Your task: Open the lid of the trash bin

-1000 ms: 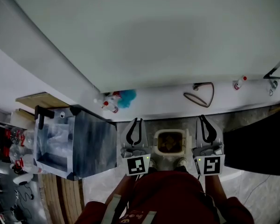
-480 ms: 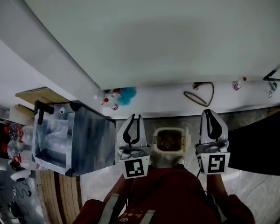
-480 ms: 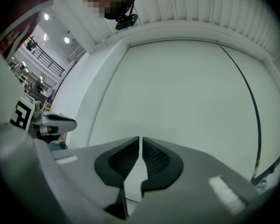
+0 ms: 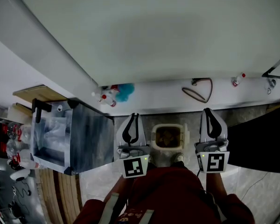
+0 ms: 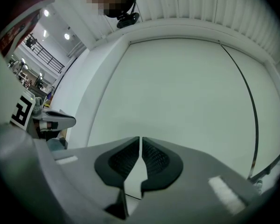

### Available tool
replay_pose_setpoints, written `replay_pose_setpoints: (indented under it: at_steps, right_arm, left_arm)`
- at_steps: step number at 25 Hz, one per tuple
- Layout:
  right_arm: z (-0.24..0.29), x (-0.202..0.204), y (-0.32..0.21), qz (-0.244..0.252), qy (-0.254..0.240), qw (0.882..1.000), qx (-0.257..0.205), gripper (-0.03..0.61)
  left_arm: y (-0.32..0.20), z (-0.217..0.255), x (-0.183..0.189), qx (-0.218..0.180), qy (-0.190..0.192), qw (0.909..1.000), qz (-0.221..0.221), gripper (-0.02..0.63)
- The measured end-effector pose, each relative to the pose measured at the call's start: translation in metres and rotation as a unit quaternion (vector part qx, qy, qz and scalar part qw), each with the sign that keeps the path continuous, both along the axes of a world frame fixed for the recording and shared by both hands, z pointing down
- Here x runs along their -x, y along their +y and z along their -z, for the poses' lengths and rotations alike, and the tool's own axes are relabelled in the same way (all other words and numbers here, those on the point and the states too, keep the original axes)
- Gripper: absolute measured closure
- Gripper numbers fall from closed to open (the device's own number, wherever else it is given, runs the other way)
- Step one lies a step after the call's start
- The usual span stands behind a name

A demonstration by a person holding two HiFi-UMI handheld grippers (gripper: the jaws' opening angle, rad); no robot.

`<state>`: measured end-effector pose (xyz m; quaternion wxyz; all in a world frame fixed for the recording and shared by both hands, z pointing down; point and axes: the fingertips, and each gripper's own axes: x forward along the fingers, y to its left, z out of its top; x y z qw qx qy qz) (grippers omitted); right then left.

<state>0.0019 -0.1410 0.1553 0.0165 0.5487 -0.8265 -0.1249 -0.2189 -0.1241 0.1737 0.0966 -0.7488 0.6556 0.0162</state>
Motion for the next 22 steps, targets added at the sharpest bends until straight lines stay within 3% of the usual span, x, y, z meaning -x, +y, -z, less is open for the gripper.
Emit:
replay_pose_setpoints:
  at_steps: [4,22]
  right_arm:
    - [-0.003,-0.005,0.002,-0.006,-0.011,1.000,0.005,0.561]
    - [-0.008,-0.014,0.008,-0.025,-0.015,0.999,0.025,0.577]
  left_arm:
    - [0.001,-0.003,-0.003,0.003,-0.006,1.0000,-0.002,0.608]
    - [0.003,-0.008,-0.019,0.018,-0.010,0.9996,-0.018,0.609]
